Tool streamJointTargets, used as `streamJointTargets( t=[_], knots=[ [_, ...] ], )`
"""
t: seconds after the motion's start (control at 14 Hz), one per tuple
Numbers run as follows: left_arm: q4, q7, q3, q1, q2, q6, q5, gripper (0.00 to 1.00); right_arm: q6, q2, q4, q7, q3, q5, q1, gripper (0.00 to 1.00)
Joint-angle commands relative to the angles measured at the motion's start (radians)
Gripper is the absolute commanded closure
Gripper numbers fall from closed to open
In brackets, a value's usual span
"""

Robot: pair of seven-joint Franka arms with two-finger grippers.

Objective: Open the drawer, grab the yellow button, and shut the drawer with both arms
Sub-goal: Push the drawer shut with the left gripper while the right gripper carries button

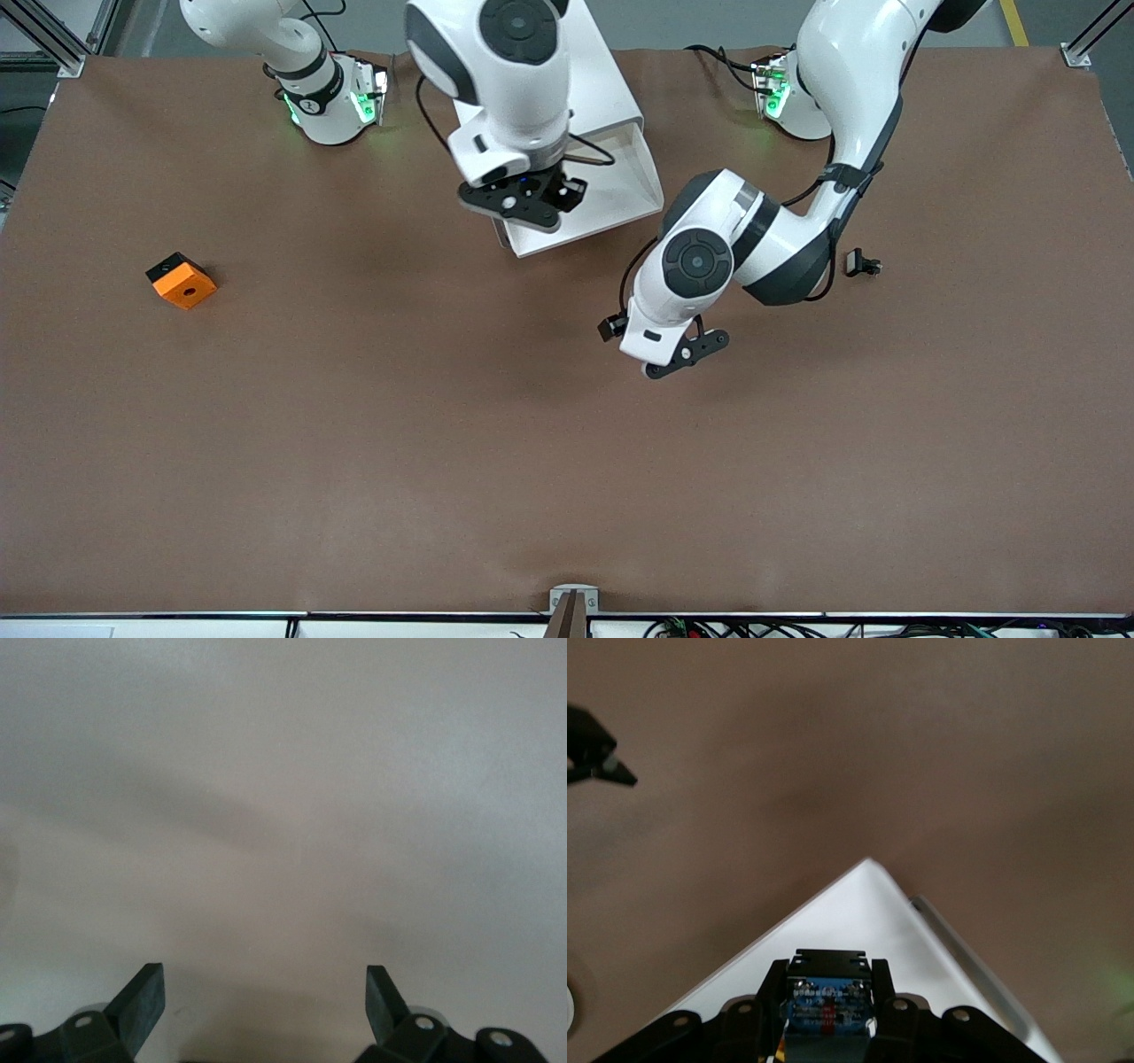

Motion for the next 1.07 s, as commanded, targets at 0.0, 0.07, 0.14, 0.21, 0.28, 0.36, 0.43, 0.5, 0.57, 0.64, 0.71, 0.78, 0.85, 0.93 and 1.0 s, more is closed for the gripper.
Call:
streamJointTargets(
  t=[0.0, 0.07, 0.14, 0.21, 0.28, 0.36, 0.43, 0.5, 0.57, 0.64, 0.71, 0.78, 0.85, 0.93, 1.0],
  knots=[
    [-0.104, 0.004, -0.048, 0.038, -0.106, 0.019, -0.002, 0.00, -0.078, -0.030, 0.032, -0.168, 0.014, 0.018, -0.107, 1.00],
    [-0.117, 0.004, -0.057, 0.041, -0.114, 0.021, -0.014, 0.00, -0.105, -0.030, 0.052, -0.217, 0.014, 0.018, -0.137, 1.00],
    [-0.130, 0.004, -0.071, 0.041, -0.120, 0.021, -0.021, 0.00, -0.115, -0.030, 0.063, -0.260, 0.014, 0.017, -0.167, 1.00],
    [-0.144, 0.006, -0.078, 0.043, -0.133, 0.021, -0.022, 0.00, -0.116, -0.032, 0.064, -0.303, 0.012, 0.017, -0.200, 1.00],
    [-0.152, 0.006, -0.080, 0.041, -0.135, 0.022, -0.024, 0.00, -0.116, -0.032, 0.064, -0.339, 0.014, 0.015, -0.230, 1.00],
    [-0.163, 0.004, -0.088, 0.037, -0.134, 0.037, -0.024, 0.00, -0.116, -0.032, 0.064, -0.382, 0.012, 0.011, -0.259, 1.00],
    [-0.187, 0.004, -0.095, 0.035, -0.135, 0.072, -0.024, 0.00, -0.116, -0.032, 0.064, -0.420, 0.012, 0.005, -0.283, 1.00],
    [-0.205, 0.004, -0.103, 0.037, -0.135, 0.100, -0.024, 0.00, -0.115, -0.029, 0.064, -0.449, 0.014, 0.000, -0.306, 1.00],
    [-0.209, 0.002, -0.117, 0.037, -0.129, 0.108, -0.025, 0.00, -0.110, -0.026, 0.060, -0.478, 0.012, -0.003, -0.338, 1.00],
    [-0.212, 0.001, -0.134, 0.037, -0.128, 0.108, -0.036, 0.00, -0.103, -0.024, 0.060, -0.517, 0.012, -0.006, -0.383, 1.00],
    [-0.219, 0.001, -0.149, 0.041, -0.127, 0.103, -0.066, 0.00, -0.092, -0.021, 0.060, -0.566, 0.014, -0.006, -0.420, 1.00],
    [-0.223, 0.004, -0.155, 0.041, -0.127, 0.100, -0.103, 0.00, -0.069, -0.019, 0.057, -0.627, 0.014, -0.006, -0.456, 1.00],
    [-0.224, 0.004, -0.158, 0.038, -0.126, 0.099, -0.126, 0.00, -0.048, -0.018, 0.054, -0.675, 0.014, -0.006, -0.498, 1.00],
    [-0.226, 0.004, -0.164, 0.029, -0.121, 0.099, -0.131, 0.00, -0.037, -0.016, 0.052, -0.713, 0.014, -0.006, -0.530, 1.00],
    [-0.229, -0.001, -0.172, 0.025, -0.112, 0.097, -0.131, 0.00, -0.019, -0.013, 0.040, -0.768, 0.014, -0.006, -0.568, 1.00]
  ],
)
